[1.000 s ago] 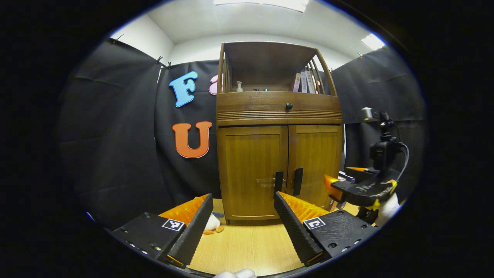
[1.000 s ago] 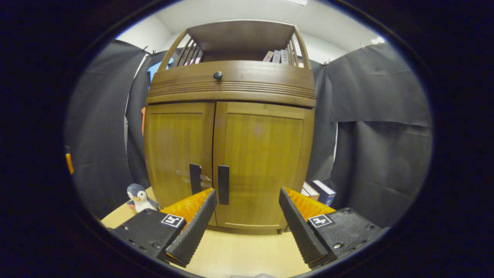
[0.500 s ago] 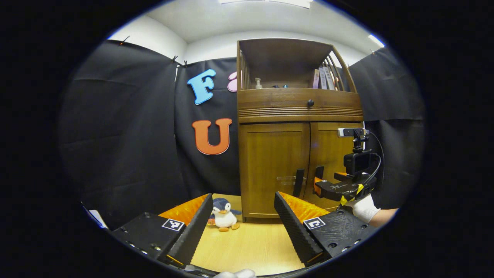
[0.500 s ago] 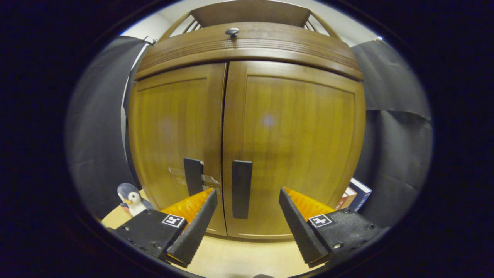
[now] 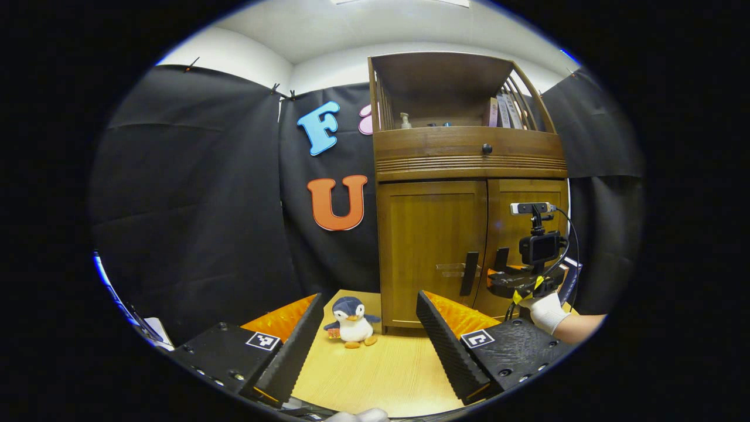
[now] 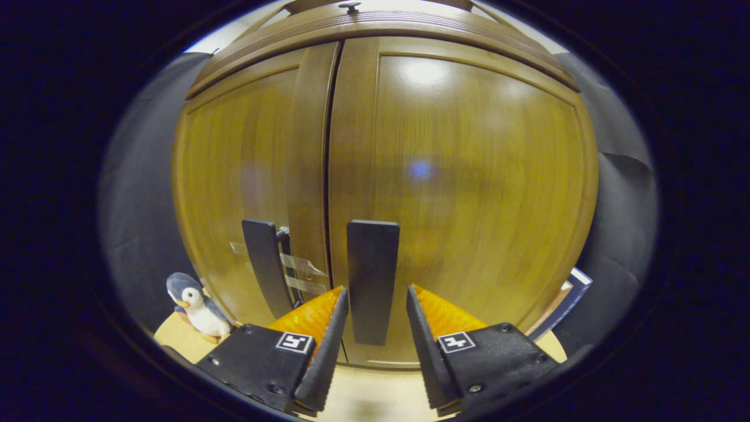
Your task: Open the right door of the double-door shoe cabinet with the right hand, and open the left door with the left hand.
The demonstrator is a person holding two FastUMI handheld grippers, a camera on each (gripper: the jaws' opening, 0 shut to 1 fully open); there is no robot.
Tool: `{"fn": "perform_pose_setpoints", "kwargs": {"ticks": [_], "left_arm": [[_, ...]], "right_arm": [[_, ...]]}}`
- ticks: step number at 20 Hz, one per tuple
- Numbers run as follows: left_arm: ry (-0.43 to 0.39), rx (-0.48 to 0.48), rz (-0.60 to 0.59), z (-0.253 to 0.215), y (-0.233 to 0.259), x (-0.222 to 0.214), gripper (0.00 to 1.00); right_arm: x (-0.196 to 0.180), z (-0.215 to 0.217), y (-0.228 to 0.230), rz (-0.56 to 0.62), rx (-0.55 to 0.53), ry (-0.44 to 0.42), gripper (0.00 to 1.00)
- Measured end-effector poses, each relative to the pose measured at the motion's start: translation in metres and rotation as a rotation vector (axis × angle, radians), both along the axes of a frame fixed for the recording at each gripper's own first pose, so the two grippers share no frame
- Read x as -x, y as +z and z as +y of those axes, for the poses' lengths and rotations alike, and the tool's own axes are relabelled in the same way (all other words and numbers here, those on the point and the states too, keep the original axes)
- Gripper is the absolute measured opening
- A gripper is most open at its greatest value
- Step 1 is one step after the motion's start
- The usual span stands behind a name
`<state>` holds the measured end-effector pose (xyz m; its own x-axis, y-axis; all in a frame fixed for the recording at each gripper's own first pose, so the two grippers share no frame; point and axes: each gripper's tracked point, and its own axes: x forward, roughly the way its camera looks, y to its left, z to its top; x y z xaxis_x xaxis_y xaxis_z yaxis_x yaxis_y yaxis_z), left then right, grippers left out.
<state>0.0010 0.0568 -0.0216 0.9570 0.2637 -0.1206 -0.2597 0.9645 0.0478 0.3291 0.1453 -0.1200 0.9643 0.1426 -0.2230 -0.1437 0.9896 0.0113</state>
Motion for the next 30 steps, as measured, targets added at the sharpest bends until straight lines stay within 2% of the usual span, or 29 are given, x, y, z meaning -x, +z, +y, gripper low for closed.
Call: {"fn": "perform_pose_setpoints", "kwargs": {"ticks": [2,3,4,11,12,13,14,16,17,19,20,24,25,26,27,29,30], "left_arm": [[0.001,0.005,0.007,-0.001,-0.001,0.000,0.96],[0.002,0.008,0.008,-0.001,-0.002,0.001,0.96],[0.001,0.010,0.005,-0.002,-0.001,0.001,0.96],[-0.022,0.021,-0.009,-0.010,-0.003,-0.001,0.96],[-0.027,0.022,-0.011,-0.013,-0.004,0.000,0.90],[-0.033,0.023,-0.013,-0.014,-0.004,0.000,0.89],[-0.037,0.024,-0.014,-0.015,-0.004,0.002,0.90],[-0.043,0.025,-0.017,-0.016,-0.004,0.004,1.00],[-0.047,0.027,-0.019,-0.017,-0.004,0.005,0.89],[-0.054,0.029,-0.018,-0.018,-0.005,0.008,0.90],[-0.058,0.029,-0.017,-0.019,-0.006,0.008,0.96],[-0.079,0.037,-0.012,-0.025,-0.011,0.016,0.96],[-0.084,0.038,-0.010,-0.026,-0.011,0.018,0.90],[-0.090,0.038,-0.010,-0.027,-0.011,0.019,0.96],[-0.097,0.038,-0.010,-0.029,-0.011,0.020,0.96],[-0.109,0.034,-0.013,-0.031,-0.010,0.022,0.96],[-0.117,0.032,-0.012,-0.032,-0.010,0.022,0.90]], "right_arm": [[-0.001,0.004,0.000,0.002,-0.008,0.001,0.52],[0.000,0.003,0.001,0.002,-0.003,-0.010,0.41],[-0.001,0.003,0.001,0.005,0.003,-0.017,0.38],[0.004,0.002,0.000,0.024,-0.014,0.000,0.33],[0.004,0.002,0.001,0.026,-0.011,0.002,0.33],[0.006,0.002,0.001,0.027,-0.008,0.005,0.32],[0.007,0.001,0.002,0.030,-0.008,0.007,0.32],[0.008,0.001,0.004,0.035,-0.007,0.014,0.31],[0.008,0.001,0.005,0.037,-0.007,0.016,0.31],[0.010,0.001,0.006,0.039,-0.007,0.022,0.31],[0.011,0.000,0.006,0.042,-0.009,0.024,0.31],[0.019,-0.013,0.026,0.051,-0.023,0.036,0.30],[0.019,-0.017,0.031,0.052,-0.026,0.039,0.30],[0.018,-0.020,0.037,0.054,-0.029,0.039,0.30],[0.011,-0.008,0.015,0.054,-0.031,0.040,0.30],[0.025,-0.016,0.018,0.057,-0.036,0.039,0.29],[0.032,-0.020,0.018,0.058,-0.040,0.037,0.29]]}}
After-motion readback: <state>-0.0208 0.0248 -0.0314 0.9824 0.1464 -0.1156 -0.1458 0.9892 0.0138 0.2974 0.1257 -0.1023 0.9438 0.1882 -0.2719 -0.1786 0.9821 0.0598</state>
